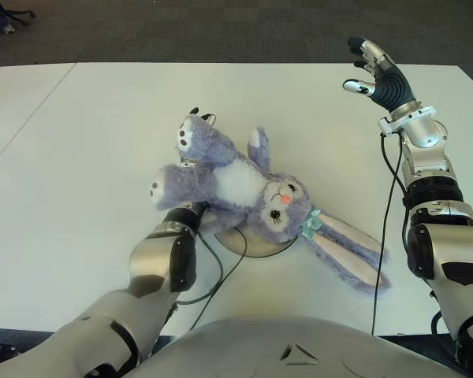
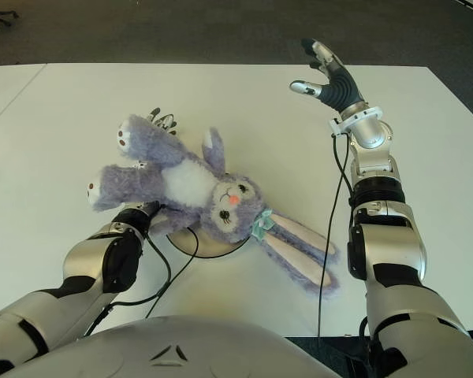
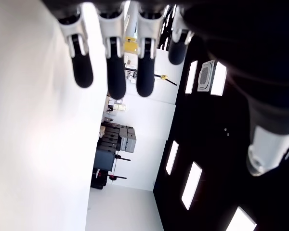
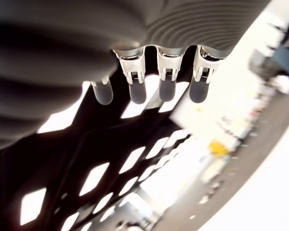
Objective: Put the doll into the plate.
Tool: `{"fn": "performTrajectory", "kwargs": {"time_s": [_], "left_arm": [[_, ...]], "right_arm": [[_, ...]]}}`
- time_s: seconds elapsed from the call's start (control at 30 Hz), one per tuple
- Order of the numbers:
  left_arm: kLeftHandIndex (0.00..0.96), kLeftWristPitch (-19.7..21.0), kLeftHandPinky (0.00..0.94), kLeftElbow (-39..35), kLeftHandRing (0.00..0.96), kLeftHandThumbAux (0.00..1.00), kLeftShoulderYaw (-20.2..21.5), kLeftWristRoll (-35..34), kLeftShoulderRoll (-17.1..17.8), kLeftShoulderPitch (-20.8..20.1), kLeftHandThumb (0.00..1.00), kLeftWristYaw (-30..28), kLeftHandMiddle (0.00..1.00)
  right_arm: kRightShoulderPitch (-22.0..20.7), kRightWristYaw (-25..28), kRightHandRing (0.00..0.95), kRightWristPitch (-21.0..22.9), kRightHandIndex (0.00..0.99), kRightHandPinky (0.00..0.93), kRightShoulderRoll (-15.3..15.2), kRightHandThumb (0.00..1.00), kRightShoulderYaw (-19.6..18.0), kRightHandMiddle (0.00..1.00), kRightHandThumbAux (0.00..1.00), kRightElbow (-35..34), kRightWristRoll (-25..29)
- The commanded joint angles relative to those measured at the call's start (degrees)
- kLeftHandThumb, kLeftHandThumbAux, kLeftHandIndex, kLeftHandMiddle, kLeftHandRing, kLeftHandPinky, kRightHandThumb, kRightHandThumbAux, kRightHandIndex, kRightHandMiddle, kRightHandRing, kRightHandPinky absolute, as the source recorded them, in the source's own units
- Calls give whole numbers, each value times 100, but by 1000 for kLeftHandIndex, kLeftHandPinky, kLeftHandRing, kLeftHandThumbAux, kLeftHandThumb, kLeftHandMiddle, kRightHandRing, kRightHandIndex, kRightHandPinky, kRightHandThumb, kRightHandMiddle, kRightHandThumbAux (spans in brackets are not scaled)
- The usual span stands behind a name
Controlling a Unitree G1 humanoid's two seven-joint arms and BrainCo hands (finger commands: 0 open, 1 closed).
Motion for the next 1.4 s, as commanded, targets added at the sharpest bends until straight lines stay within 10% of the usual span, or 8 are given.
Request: {"fn": "performTrajectory", "kwargs": {"time_s": [0.03,0.43,0.8,1.4], "left_arm": [[130,723,244,772,283,572,87,-61,-218,1178,0,-29,279],[130,739,245,773,270,572,105,-68,-158,1187,0,-101,269],[129,775,238,774,272,571,117,-71,-79,1183,0,-135,274],[122,766,232,765,254,559,109,-64,-57,1224,0,-105,250]], "right_arm": [[-92,61,0,785,0,0,-31,0,-674,0,502,1781,592],[151,188,0,1242,0,0,250,0,-1089,0,592,2112,902],[49,-520,11,2011,15,14,1102,0,-1671,35,649,2263,1309],[426,-996,165,1613,159,166,1782,0,-1582,193,683,2278,982]]}}
